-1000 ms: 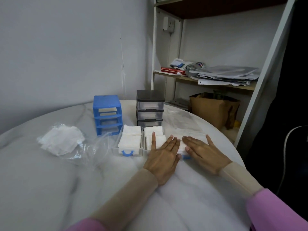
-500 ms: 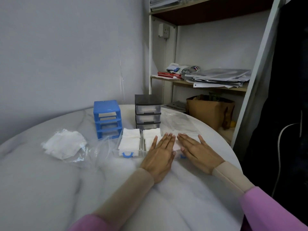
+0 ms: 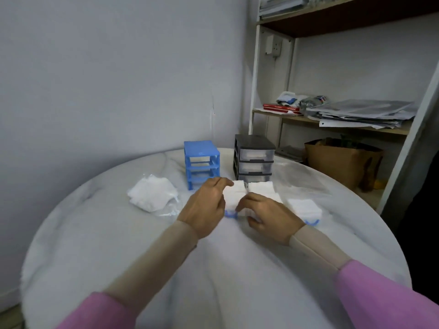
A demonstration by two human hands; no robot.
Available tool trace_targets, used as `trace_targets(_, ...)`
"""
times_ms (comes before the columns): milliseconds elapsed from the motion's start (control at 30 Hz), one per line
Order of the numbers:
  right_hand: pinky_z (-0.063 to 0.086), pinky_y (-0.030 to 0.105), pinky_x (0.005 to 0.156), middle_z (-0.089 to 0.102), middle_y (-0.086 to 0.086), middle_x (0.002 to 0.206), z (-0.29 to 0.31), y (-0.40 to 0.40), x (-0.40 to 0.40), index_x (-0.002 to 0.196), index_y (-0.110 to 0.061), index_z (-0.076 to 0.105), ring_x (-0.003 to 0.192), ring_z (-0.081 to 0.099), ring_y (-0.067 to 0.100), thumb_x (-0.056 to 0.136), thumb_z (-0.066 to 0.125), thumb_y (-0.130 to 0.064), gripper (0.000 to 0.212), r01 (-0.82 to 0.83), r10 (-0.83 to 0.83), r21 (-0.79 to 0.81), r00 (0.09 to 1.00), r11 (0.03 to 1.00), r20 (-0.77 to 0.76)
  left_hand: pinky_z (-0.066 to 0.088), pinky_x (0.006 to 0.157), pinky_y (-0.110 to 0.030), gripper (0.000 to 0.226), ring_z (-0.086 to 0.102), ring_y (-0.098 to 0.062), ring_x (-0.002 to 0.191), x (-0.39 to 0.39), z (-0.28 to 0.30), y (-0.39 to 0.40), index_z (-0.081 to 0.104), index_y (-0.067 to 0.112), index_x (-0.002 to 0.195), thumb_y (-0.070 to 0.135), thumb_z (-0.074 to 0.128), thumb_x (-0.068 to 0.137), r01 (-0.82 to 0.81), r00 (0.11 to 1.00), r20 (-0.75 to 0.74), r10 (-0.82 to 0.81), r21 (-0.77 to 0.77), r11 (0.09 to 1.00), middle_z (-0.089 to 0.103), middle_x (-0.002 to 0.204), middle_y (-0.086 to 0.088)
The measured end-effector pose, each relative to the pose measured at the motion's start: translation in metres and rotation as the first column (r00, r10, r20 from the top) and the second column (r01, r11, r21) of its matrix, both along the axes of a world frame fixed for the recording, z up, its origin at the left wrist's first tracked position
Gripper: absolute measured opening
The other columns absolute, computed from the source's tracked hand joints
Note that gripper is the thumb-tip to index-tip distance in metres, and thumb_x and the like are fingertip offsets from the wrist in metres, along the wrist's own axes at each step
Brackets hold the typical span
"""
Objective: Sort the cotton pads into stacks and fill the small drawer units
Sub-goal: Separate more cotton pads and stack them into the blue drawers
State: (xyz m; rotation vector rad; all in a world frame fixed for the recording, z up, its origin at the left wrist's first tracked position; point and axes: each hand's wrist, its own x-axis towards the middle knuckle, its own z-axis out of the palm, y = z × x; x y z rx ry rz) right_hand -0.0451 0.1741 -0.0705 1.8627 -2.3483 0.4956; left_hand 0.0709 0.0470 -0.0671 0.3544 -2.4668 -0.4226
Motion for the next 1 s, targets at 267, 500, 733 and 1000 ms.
trace_targets(267, 0.041, 0.016, 0.077, 0.061, 0.001, 0.109, -0.005, -0.053, 0.031, 0.111, -0.011, 0.062, 0.089, 0.054, 0.009, 0.086, 0.052, -0.001, 0.029, -0.071, 0.087, -0.084, 0.974, 0.994, 0.207, 0.034, 0.09, -0.019, 0.033, 0.049, -0.016, 0.113, 0.044, -0.007, -0.063, 0.054, 0.015, 0.12, 0.004, 0.041, 0.092, -0.152, 0.982, -0.096, 0.16, 0.087, 0.985, 0.054, 0.123, -0.001)
trace_targets(500, 0.043, 0.006, 0.073, 0.065, 0.003, 0.092, -0.016, -0.077, 0.039, 0.101, -0.014, 0.064, 0.083, 0.062, 0.014, 0.085, 0.056, 0.005, 0.026, -0.009, 0.087, -0.169, 0.883, 0.986, 0.462, 0.016, 0.111, -0.031, 0.034, 0.02, -0.02, 0.14, 0.062, -0.019, -0.106, 0.048, 0.016, 0.131, 0.018, 0.038, 0.099, -0.401, 0.911, -0.065, 0.408, 0.098, 0.911, 0.031, 0.149, -0.004)
trace_targets(733, 0.043, 0.005, 0.077, 0.066, 0.004, 0.106, -0.019, -0.082, 0.04, 0.094, -0.006, 0.065, 0.088, 0.063, 0.007, 0.088, 0.052, 0.005, 0.018, -0.016, 0.128, -0.187, 0.786, 0.982, 0.605, 0.015, 0.111, -0.035, 0.043, 0.014, -0.025, 0.141, 0.059, -0.031, -0.109, 0.03, 0.023, 0.144, 0.027, 0.03, 0.101, -0.463, 0.877, 0.055, 0.477, 0.357, 0.811, 0.012, 0.156, -0.01)
trace_targets(1000, 0.045, 0.006, 0.07, 0.059, -0.001, 0.104, -0.027, -0.088, 0.045, 0.121, -0.013, 0.056, 0.085, 0.06, 0.01, 0.089, 0.055, 0.002, 0.035, -0.027, 0.143, -0.19, 0.763, 0.981, 0.63, 0.024, 0.098, -0.033, 0.047, 0.036, -0.026, 0.125, 0.059, -0.037, -0.117, 0.04, 0.012, 0.136, 0.026, 0.051, 0.093, -0.542, 0.809, 0.028, 0.587, 0.421, 0.727, 0.052, 0.13, -0.005)
